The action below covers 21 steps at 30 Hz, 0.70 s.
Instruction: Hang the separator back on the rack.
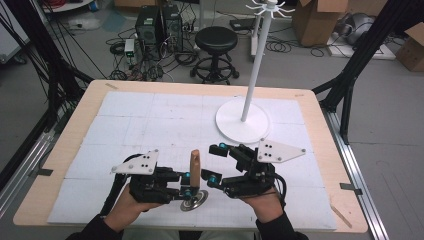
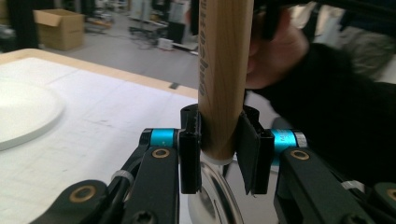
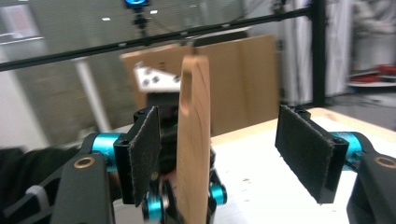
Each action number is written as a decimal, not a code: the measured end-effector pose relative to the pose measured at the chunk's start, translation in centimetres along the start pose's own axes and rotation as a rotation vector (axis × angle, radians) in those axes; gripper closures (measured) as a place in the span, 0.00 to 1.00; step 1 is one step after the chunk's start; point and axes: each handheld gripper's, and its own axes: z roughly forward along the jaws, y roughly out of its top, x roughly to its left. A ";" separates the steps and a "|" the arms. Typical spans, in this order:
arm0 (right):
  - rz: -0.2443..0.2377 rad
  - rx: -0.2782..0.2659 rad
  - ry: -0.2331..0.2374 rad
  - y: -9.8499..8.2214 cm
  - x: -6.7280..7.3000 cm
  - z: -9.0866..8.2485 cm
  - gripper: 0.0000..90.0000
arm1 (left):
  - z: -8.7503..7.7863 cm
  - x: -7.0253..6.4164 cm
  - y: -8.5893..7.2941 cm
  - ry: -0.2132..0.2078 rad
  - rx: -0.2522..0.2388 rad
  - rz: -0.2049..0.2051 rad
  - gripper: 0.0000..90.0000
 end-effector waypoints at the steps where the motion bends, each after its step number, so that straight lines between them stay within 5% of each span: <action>1: 0.004 0.009 0.072 -0.5 -0.4 0.0 0.40 | 0.0 0.0 0.0 -0.012 -0.005 -0.006 0.80; 2: 0.004 0.009 0.072 -0.5 -0.4 0.0 0.40 | -0.1 0.1 0.1 -0.036 -0.004 -0.013 0.80; 3: 0.003 0.008 0.125 -0.9 -0.8 0.2 0.45 | -0.1 0.1 0.2 -0.059 -0.002 -0.020 0.80; 13: 0.032 0.049 0.282 -1.6 -1.3 1.9 0.65 | 0.2 0.0 0.3 -0.121 0.021 -0.004 0.80; 17: 0.021 0.038 0.304 -1.7 -1.2 2.1 0.78 | 0.1 0.1 0.4 -0.103 0.007 -0.008 0.80; 21: 0.022 0.030 0.278 -1.6 -1.1 2.1 0.79 | -0.1 0.2 0.4 -0.073 -0.002 -0.007 0.79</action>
